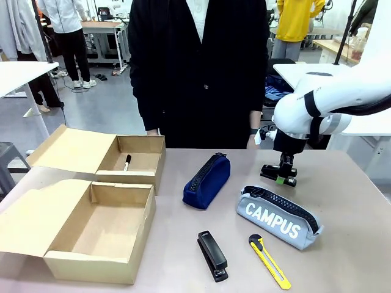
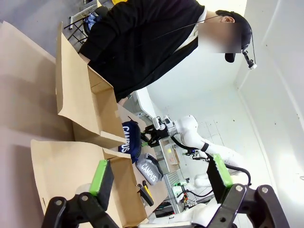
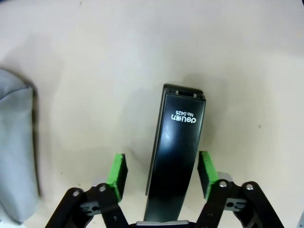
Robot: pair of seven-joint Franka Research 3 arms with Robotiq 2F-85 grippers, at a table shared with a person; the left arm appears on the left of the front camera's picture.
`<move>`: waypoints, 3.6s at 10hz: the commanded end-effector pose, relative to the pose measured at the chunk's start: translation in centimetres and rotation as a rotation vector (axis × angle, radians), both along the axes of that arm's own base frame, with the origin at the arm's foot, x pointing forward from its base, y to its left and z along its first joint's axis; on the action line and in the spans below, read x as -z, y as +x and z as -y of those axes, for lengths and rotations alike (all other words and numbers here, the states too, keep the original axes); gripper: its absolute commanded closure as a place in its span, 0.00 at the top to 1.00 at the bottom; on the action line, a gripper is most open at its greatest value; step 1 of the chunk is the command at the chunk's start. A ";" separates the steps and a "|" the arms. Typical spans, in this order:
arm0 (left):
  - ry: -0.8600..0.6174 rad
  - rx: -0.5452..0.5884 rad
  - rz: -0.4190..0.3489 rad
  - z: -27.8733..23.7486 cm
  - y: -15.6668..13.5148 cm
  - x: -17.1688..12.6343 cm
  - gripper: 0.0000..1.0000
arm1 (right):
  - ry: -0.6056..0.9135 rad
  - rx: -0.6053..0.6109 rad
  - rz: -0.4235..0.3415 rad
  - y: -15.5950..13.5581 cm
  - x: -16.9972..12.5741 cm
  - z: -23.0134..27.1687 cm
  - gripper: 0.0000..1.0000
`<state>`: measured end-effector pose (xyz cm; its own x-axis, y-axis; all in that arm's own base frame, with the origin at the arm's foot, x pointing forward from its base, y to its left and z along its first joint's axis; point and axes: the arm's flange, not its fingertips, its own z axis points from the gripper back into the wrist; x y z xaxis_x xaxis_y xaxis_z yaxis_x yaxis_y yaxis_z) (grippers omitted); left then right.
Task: Place items inside the box.
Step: Pick up a Pencil pouch or Stapler and place it inside the Mailer Box closest to the robot.
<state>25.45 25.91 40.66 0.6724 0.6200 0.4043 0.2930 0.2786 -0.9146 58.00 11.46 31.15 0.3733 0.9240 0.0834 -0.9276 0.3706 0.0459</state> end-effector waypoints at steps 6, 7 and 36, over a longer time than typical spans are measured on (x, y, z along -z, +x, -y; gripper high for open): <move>-0.002 -0.007 0.034 0.1 0.0 -0.2 1.00 | 0.028 0.035 -0.039 -0.3 -0.8 0.3 0.00; -0.002 -0.007 0.034 0.1 0.0 -0.2 1.00 | 0.025 0.045 -0.021 -0.8 -1.3 0.4 0.00; -0.002 -0.007 0.034 0.1 0.0 -0.2 1.00 | 0.362 0.885 -0.053 -22.6 -18.7 4.4 0.00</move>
